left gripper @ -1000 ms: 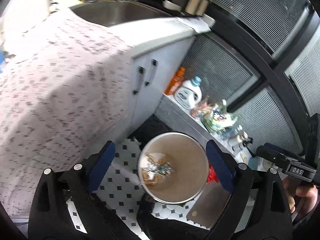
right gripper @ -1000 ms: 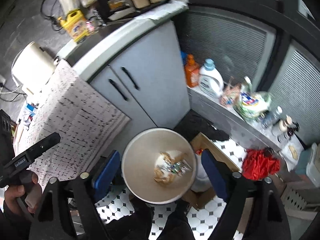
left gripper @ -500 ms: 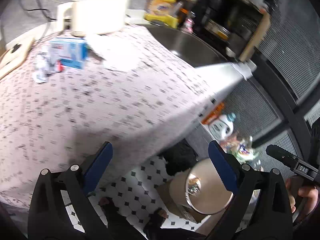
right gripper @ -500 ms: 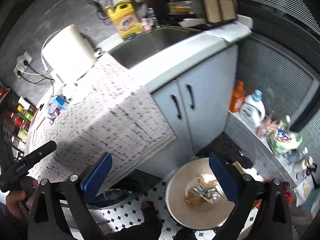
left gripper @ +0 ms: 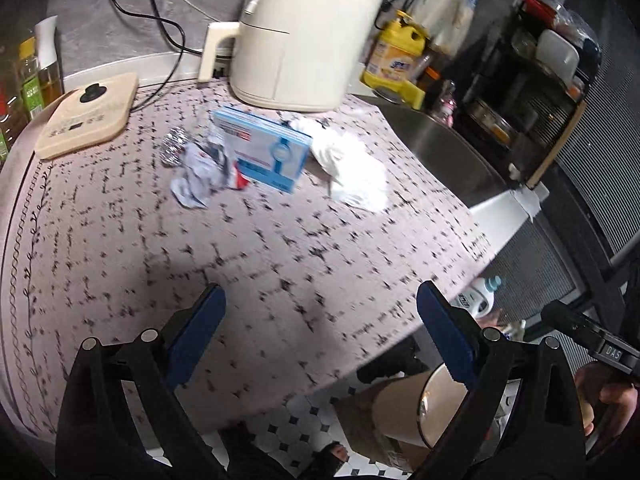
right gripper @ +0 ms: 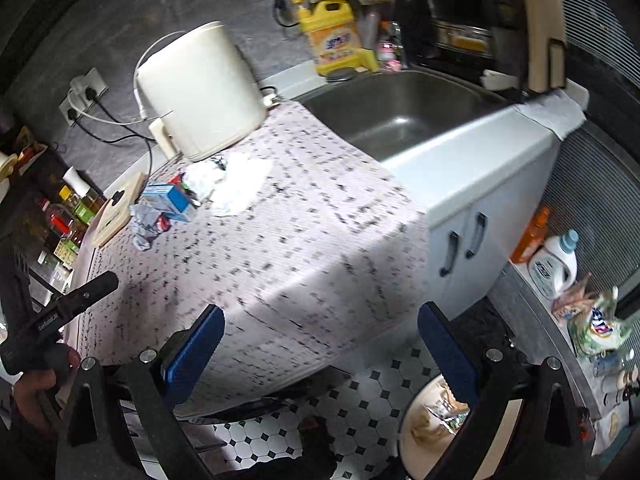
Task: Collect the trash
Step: 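Move both tools back over the counter toward the remaining trash, then grasp the crumpled white-red wrapper with the left tool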
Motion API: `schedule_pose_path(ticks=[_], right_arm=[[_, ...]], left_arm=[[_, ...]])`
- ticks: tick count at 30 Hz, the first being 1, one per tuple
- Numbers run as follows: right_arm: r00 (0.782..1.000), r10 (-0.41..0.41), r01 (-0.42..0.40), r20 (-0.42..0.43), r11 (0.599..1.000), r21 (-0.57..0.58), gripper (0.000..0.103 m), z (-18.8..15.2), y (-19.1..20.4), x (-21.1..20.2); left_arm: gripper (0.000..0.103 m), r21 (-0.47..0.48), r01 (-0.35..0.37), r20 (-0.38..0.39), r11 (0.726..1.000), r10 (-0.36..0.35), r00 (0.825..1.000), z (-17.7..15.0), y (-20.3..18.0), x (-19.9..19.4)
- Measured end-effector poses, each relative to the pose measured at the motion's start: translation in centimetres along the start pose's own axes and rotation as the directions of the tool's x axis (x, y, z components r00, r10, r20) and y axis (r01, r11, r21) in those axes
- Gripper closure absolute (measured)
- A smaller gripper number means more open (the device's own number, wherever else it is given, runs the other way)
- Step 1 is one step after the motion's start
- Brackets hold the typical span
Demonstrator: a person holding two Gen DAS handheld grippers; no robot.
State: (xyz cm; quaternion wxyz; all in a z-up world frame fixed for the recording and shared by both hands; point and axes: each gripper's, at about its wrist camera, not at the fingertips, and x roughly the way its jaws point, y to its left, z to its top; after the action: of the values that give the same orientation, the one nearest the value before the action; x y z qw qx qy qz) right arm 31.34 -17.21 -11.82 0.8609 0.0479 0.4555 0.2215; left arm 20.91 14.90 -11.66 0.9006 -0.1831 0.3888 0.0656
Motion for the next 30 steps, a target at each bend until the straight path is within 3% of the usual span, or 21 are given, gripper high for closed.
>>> schedule_pose_path(ticks=[14,30], right_arm=[[0.997,-0.081,0.080,0.011,0.996,0.028,0.008,1.5,4.2,2.2],[0.970,-0.242,0.235,0.017,0.956,0.174,0.008,0.4,7.1,2.9]], left_arm=[[0.008,-0.022,0.022,0.019,1.000,-0.022,1.000,5.2,6.1,3.1],[0.009,0.019,0.094,-0.053,0.995,-0.093,0.994,9.3,10.7,9.7]])
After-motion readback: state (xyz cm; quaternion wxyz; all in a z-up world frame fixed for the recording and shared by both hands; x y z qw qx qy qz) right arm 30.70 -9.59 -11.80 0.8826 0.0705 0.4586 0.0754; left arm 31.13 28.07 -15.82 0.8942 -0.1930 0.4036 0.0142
